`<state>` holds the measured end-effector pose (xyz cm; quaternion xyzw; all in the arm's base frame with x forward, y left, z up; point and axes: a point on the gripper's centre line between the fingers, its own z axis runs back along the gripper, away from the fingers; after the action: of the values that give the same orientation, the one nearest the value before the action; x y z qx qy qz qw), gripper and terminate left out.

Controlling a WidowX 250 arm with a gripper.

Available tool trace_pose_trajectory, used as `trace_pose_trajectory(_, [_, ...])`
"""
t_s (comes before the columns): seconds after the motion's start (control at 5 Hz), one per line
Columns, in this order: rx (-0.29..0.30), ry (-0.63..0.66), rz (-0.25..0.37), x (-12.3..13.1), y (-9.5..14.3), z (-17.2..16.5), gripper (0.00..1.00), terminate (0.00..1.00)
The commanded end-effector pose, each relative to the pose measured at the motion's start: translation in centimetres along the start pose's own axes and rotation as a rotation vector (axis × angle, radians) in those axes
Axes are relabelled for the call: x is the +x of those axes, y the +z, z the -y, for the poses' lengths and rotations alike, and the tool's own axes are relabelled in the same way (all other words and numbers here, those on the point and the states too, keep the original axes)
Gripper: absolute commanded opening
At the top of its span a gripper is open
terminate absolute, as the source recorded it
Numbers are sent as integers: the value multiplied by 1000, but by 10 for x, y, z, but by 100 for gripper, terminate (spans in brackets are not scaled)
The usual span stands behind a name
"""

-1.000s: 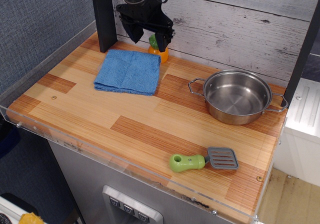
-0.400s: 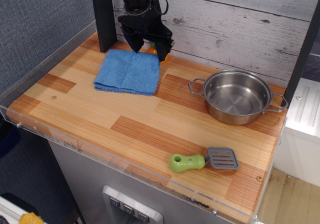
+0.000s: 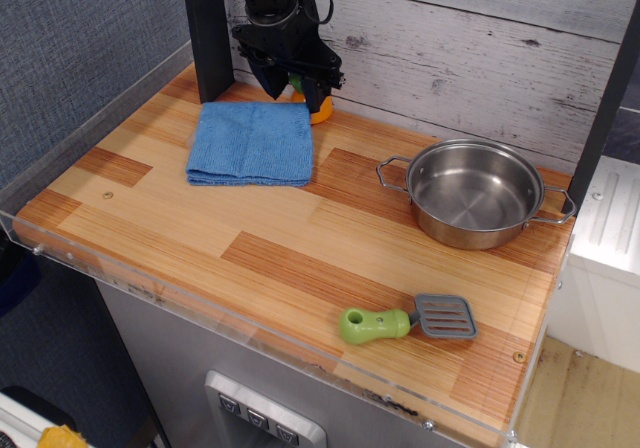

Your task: Move the salt can at the bottom of the table.

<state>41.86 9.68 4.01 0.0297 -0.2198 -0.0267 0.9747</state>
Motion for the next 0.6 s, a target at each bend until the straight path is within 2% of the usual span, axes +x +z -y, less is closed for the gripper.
trace_pose_trajectory(0.0, [24, 0, 37, 9, 15, -5, 0, 0])
trace_pose_trajectory(0.4, [18, -3, 55, 12, 22, -3, 0, 0])
